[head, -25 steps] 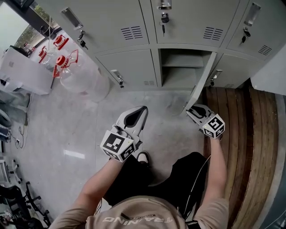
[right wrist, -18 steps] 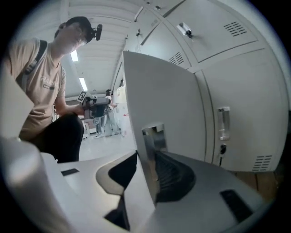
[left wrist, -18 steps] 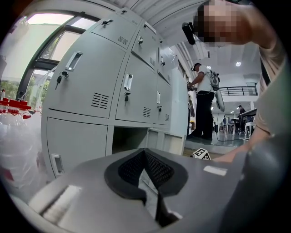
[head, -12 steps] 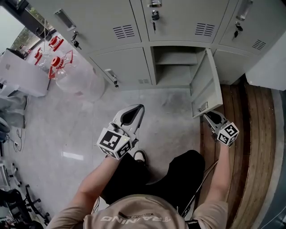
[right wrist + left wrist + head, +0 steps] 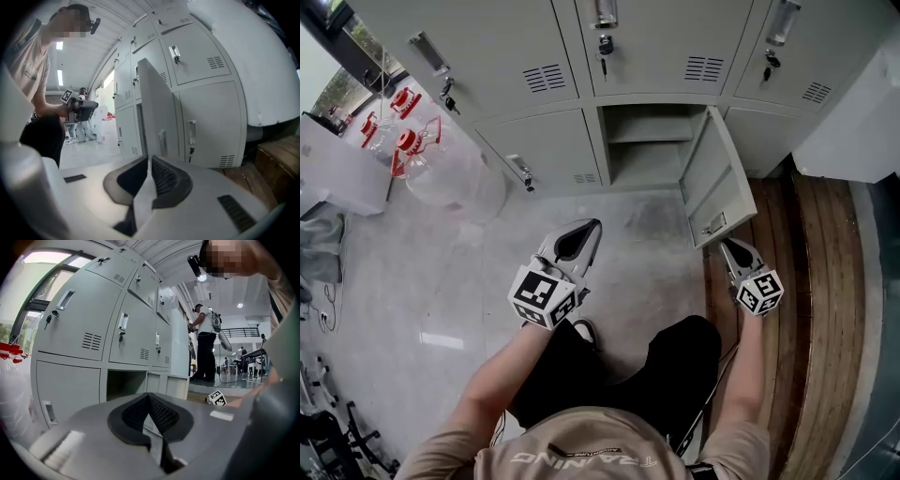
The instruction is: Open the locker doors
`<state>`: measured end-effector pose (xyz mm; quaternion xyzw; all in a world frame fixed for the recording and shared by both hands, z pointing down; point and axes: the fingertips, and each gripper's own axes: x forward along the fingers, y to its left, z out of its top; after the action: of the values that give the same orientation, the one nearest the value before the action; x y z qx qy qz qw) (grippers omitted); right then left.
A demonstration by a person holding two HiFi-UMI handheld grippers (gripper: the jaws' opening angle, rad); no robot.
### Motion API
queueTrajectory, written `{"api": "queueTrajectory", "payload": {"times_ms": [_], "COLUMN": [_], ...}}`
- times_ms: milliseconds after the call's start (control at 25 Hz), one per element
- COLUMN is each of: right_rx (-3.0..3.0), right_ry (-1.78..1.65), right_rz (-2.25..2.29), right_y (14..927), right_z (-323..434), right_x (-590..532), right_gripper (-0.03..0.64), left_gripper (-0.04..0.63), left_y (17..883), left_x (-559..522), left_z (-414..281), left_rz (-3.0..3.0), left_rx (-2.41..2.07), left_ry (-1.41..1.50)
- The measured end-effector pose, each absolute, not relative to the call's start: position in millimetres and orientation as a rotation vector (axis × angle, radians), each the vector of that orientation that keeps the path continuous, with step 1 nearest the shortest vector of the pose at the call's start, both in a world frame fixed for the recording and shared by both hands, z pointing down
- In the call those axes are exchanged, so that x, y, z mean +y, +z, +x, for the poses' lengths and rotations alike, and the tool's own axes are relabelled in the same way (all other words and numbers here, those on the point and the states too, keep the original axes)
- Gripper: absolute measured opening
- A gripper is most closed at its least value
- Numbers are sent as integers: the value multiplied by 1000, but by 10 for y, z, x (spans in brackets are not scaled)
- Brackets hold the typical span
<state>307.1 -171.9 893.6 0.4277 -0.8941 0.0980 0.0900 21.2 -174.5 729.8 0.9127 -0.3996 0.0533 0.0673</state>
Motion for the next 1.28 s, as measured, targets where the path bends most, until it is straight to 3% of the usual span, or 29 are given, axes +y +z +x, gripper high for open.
{"api": "queueTrajectory", "payload": {"times_ms": [320,720,1080,1280], "right_rx": [-2598,-2693,-2769,-2665], "right_ry": [291,314,282,95], "right_rz": [1247,1295,1414,1460], "right_y": [8700,7980,7240,7050], "right_z": [2657,1696,1443,1393], "right_x": [-1295,-1572,-1795,-1841], "right_gripper": [9,9,9,9], "left_gripper": [6,6,6,6], "left_y": [7402,7520,7490,7349], "left_x": [-1776,-1914,-1991,-1967], "left_z": [292,288,176,132], "left_rz": [2773,2750,2741,2720], "left_rx": [-1175,-1205,-1310,-1366], "left_ry": [221,248,235,178]}}
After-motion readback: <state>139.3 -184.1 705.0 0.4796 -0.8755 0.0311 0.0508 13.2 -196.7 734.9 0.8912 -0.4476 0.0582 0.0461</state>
